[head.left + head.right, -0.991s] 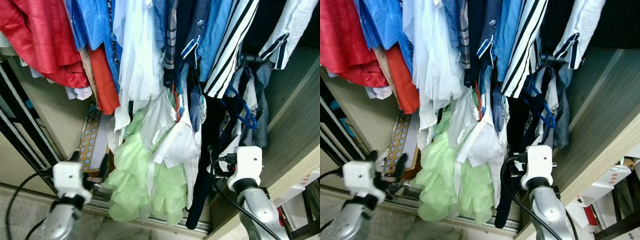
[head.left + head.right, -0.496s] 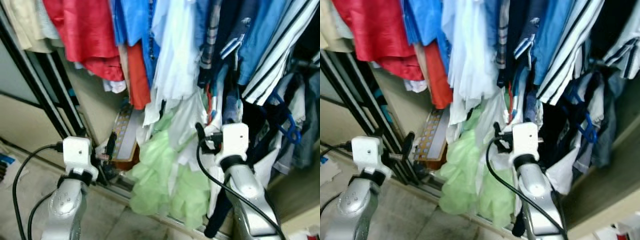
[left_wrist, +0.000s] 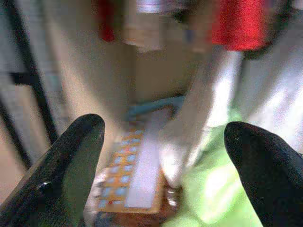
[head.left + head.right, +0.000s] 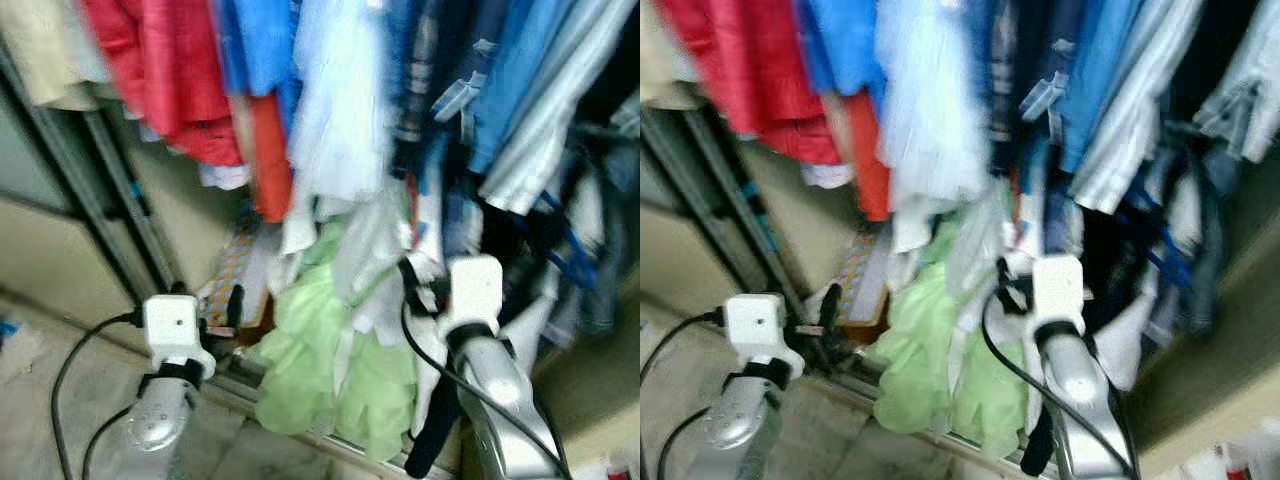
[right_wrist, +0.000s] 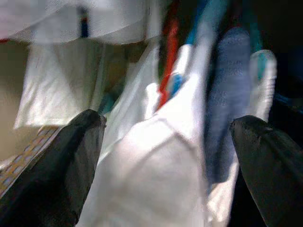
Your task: Clean up the room
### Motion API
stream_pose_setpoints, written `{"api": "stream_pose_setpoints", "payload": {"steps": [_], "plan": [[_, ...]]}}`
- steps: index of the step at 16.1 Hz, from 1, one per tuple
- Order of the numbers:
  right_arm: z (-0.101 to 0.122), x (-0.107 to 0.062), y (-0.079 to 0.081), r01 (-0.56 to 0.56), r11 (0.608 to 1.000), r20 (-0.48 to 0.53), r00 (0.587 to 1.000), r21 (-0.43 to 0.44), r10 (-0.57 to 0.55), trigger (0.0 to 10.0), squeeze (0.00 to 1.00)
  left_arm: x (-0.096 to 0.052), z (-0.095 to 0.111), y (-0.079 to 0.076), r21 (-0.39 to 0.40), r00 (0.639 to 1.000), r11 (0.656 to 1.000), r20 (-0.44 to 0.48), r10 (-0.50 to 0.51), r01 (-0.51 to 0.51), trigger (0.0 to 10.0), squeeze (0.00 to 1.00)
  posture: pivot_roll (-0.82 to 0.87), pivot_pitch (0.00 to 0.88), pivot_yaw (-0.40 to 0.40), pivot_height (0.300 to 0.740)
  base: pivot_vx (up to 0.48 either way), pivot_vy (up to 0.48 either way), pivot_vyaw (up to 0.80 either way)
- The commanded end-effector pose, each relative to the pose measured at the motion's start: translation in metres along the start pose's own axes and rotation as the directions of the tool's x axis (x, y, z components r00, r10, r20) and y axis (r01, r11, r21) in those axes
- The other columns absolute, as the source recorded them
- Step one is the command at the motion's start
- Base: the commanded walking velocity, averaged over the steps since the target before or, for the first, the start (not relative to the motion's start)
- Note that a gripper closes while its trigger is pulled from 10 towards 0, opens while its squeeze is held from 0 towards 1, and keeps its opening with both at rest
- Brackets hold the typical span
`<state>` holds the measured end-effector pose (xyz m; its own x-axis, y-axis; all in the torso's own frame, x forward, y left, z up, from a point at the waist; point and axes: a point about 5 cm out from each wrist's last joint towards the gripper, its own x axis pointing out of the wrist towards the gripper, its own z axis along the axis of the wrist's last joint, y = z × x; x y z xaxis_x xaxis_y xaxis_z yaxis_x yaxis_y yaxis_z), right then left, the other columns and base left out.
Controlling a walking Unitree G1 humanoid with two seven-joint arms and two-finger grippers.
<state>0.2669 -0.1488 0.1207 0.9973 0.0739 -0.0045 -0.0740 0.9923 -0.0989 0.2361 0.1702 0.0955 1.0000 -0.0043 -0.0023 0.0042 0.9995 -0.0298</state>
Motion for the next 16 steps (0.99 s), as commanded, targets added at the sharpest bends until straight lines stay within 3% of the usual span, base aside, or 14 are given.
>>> {"api": "stream_pose_setpoints", "payload": {"steps": [1, 5, 8, 10, 11, 12, 14, 16], "plan": [[0.008, -0.002, -0.002, -0.011, 1.0, 0.027, 1.0, 0.004, 0.011, 10.0, 0.0, -0.004, -0.007, 0.012, 0.004, 0.999, 0.999, -0.027, 0.042, -0.042, 10.0, 0.0, 0.01, 0.0, -0.015, 0.74, 0.0, 0.0, 0.8], [0.003, -0.001, -0.014, 0.008, 1.0, 0.007, 1.0, 0.012, -0.008, 10.0, 0.0, 0.002, -0.006, 0.011, 0.007, 0.999, 0.999, -0.001, 0.042, -0.042, 10.0, 0.0, 0.0, 0.0, -0.032, 0.74, 0.0, 0.0, 0.13], [0.009, -0.001, -0.011, -0.009, 1.0, 0.025, 1.0, -0.02, 0.009, 10.0, 0.0, 0.016, -0.009, -0.004, -0.021, 1.0, 1.0, 0.014, -0.015, 0.016, 10.0, 0.0, -0.09, 0.0, -0.034, 0.74, 0.0, 0.0, 0.0], [0.016, 0.0, -0.016, 0.001, 0.999, 0.034, 0.999, -0.045, 0.0, 10.0, 0.0, 0.035, -0.004, -0.02, -0.057, 0.997, 0.996, 0.047, -0.059, 0.062, 10.0, 0.0, -0.15, 0.0, -0.057, 0.74, 0.0, 0.0, 0.0], [0.016, 0.001, -0.016, 0.001, 0.999, 0.035, 0.999, -0.049, 0.001, 10.0, 0.0, 0.038, -0.003, -0.022, -0.059, 0.997, 0.996, 0.051, -0.061, 0.064, 10.0, 0.0, -0.16, 0.0, -0.061, 0.74, 0.0, 0.0, 0.0], [0.017, 0.001, -0.022, -0.01, 0.997, 0.031, 0.999, -0.078, 0.013, 10.0, 0.0, 0.045, -0.001, -0.033, -0.074, 0.995, 0.994, 0.065, -0.072, 0.077, 10.0, 0.0, -0.16, 0.0, -0.079, 0.74, 0.0, 0.0, 0.0], [0.012, 0.003, -0.027, -0.017, 0.995, 0.014, 1.0, -0.097, 0.018, 10.0, 0.0, 0.041, -0.004, -0.038, -0.063, 0.994, 0.994, 0.068, -0.089, 0.094, 10.0, 0.0, -0.13, 0.0, -0.081, 0.74, 0.0, 0.0, 0.0], [0.013, 0.009, -0.018, -0.023, 0.996, 0.017, 1.0, -0.089, 0.024, 10.0, 0.0, 0.038, -0.005, -0.036, -0.037, 0.993, 0.994, 0.067, -0.1, 0.103, 10.0, 0.0, -0.11, 0.0, -0.079, 0.74, 0.0, 0.0, 0.0]]}}
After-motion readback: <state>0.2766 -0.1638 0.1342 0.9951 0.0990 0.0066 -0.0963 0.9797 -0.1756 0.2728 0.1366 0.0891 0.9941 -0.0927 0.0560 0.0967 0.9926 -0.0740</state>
